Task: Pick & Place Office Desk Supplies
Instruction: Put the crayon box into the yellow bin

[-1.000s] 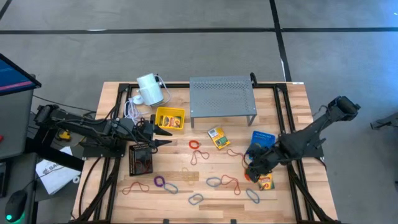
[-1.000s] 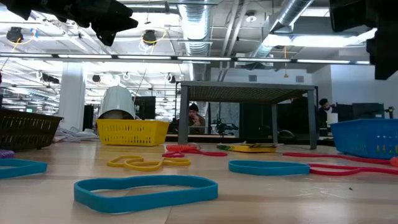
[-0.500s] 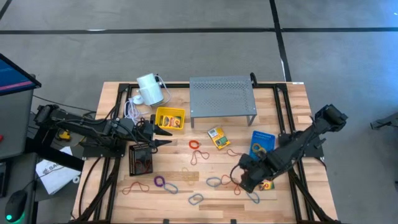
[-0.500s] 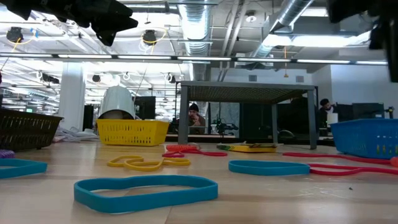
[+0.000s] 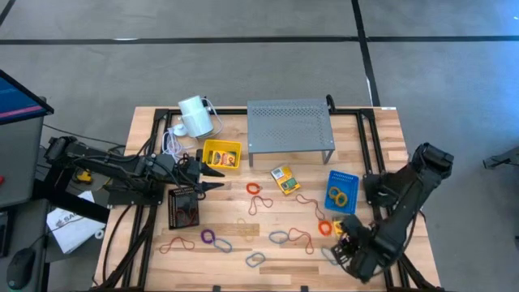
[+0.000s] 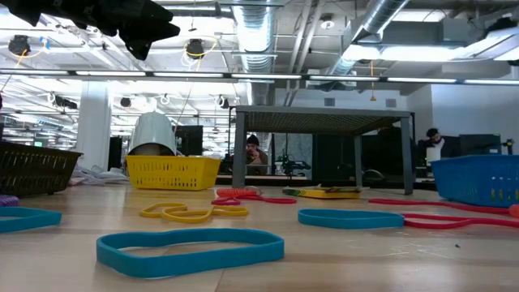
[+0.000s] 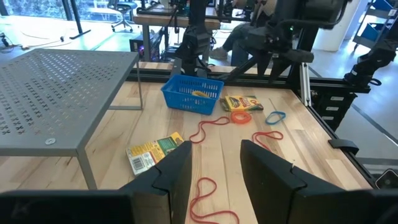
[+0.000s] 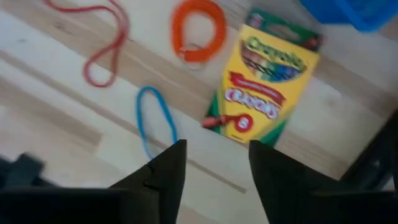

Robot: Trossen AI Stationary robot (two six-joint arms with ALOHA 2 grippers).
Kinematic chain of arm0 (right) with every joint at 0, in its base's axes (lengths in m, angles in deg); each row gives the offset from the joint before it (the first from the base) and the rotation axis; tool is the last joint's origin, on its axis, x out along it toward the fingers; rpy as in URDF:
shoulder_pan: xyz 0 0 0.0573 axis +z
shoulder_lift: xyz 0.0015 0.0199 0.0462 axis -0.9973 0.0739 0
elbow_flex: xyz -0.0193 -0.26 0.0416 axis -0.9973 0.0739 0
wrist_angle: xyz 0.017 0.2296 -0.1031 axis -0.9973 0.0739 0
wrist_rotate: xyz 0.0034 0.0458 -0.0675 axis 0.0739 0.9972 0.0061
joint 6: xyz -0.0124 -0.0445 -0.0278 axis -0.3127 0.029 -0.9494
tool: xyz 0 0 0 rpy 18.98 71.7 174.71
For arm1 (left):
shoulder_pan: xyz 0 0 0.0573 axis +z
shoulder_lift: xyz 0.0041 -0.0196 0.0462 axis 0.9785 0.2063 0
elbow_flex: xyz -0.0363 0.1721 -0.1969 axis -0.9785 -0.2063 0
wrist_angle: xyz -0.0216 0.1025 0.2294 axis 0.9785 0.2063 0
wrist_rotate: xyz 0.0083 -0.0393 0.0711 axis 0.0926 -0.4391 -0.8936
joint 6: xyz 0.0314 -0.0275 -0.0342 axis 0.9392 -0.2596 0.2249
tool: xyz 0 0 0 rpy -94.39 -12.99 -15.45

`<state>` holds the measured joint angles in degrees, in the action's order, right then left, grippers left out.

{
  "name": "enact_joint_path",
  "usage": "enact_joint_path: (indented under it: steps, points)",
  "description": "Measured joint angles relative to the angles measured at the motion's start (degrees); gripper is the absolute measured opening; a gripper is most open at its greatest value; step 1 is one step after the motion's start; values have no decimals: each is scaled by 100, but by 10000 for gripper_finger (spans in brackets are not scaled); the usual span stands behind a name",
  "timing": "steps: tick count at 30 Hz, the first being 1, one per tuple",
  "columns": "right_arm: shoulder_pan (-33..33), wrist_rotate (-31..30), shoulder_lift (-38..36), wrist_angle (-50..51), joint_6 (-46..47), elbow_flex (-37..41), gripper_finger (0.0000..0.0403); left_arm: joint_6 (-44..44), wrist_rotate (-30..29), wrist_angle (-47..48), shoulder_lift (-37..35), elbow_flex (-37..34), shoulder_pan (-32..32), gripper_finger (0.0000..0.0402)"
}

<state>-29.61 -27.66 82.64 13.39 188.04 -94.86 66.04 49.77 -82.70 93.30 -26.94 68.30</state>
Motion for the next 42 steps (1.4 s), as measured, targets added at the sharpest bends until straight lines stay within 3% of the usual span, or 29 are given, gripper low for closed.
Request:
enact_joint_path:
  steps: [7, 13, 31, 42]
  points:
    - [91, 342, 459, 85, 720, 7, 228, 118, 0, -4, 0, 0, 2, 131]
    - [-139, 457, 511, 49, 788, 7, 249, 120, 0, -2, 0, 0, 2, 131]
    - [-421, -419, 488, -47, -50, 4, 232, 120, 0, 0, 0, 0, 2, 131]
    - [-338, -253, 516, -55, 20, 4, 230, 119, 0, 2, 0, 0, 2, 131]
